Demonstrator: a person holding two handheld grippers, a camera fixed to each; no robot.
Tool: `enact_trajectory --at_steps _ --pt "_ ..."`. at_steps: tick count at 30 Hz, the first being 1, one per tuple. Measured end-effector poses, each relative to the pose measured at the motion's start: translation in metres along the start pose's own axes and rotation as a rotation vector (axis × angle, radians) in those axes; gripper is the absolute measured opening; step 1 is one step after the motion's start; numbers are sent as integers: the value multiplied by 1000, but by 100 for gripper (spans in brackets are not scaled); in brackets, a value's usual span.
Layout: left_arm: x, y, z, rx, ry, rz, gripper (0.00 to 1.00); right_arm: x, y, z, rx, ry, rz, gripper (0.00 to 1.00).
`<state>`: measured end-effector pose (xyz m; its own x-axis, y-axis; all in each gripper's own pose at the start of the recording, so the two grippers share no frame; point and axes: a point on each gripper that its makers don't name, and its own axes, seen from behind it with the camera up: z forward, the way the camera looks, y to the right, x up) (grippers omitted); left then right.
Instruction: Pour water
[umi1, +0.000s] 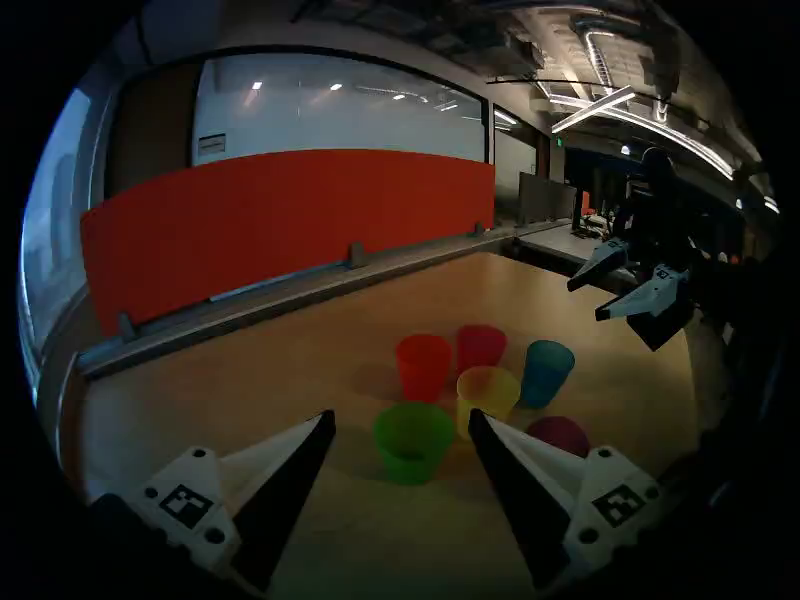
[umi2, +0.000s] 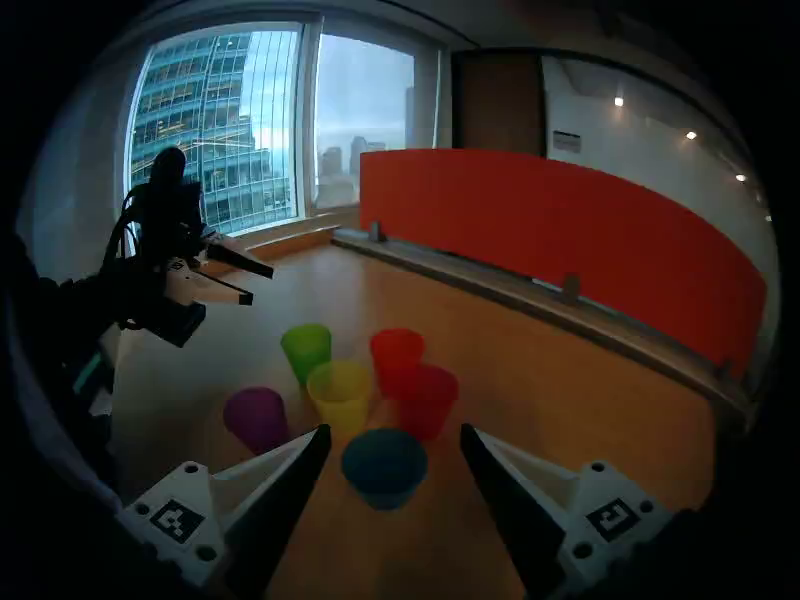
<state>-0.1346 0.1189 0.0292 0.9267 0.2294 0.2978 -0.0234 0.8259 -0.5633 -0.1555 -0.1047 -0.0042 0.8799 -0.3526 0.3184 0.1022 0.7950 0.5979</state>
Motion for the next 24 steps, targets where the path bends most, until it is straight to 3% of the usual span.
enact_trajectory --at_steps 14,24 --pt "-43 9 18 -39 -113 6 100 -38 -6 16 24 -64 30 100" --pt "-68 8 34 -41 -176 23 99 -57 -6 26 30 -97 39 100"
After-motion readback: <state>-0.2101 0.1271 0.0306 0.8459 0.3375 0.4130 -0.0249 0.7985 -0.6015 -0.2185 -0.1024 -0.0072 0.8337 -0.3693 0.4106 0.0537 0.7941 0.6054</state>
